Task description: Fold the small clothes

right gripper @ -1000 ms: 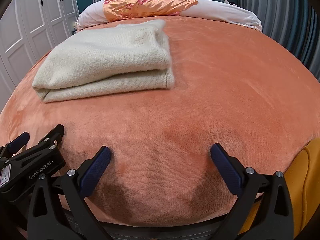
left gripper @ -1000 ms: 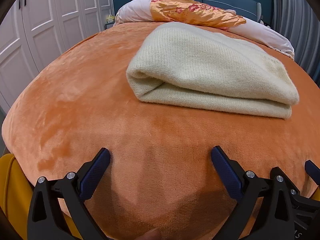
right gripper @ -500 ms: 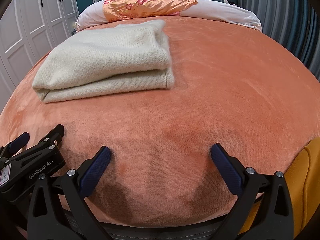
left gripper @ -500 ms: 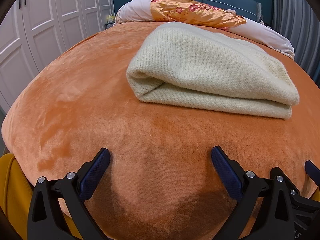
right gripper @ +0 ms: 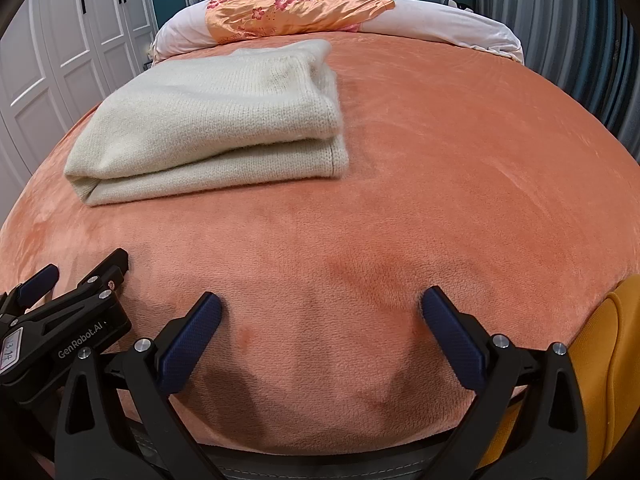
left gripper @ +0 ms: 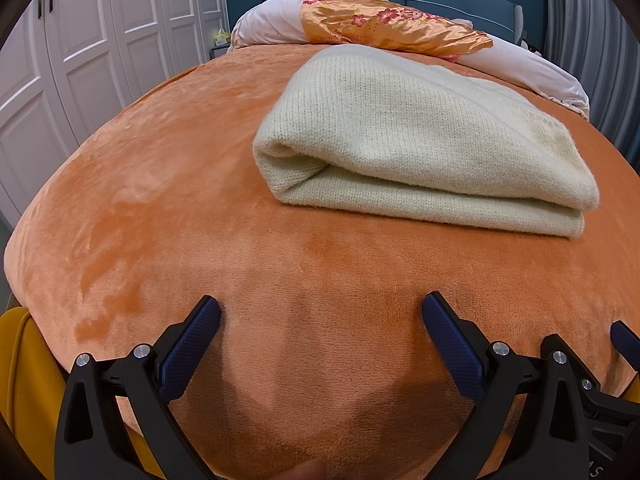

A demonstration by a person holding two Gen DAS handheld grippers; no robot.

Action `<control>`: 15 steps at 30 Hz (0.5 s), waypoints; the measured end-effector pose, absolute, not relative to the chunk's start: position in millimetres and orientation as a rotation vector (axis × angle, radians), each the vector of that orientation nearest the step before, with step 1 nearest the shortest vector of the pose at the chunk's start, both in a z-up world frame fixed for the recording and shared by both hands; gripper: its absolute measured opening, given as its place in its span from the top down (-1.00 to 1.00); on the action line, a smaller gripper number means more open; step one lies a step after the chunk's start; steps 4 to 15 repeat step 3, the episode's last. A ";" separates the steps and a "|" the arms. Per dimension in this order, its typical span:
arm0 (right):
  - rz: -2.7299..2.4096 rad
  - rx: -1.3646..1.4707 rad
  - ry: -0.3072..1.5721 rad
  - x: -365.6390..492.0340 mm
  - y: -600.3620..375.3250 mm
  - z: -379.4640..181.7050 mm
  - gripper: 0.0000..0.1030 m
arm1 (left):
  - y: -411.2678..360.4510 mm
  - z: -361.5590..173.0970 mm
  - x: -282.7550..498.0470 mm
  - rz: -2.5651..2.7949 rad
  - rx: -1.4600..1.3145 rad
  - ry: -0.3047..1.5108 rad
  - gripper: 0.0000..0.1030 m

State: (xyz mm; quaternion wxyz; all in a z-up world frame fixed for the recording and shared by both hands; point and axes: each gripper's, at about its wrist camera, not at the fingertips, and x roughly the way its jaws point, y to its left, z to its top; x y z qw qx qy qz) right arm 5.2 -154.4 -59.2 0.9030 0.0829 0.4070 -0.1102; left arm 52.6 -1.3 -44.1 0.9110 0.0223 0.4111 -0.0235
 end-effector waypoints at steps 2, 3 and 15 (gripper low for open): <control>-0.227 0.172 0.842 5.3 -154.4 -59.2 -0.91 | -1.7 -44.2 52.9 -0.048 0.046 0.848 -0.90; -0.227 0.172 0.841 5.3 -154.4 -59.2 -0.91 | -1.8 -44.2 52.8 -0.049 0.046 0.848 -0.90; -0.227 0.172 0.841 5.3 -154.4 -59.2 -0.91 | -1.8 -44.2 52.8 -0.049 0.046 0.848 -0.90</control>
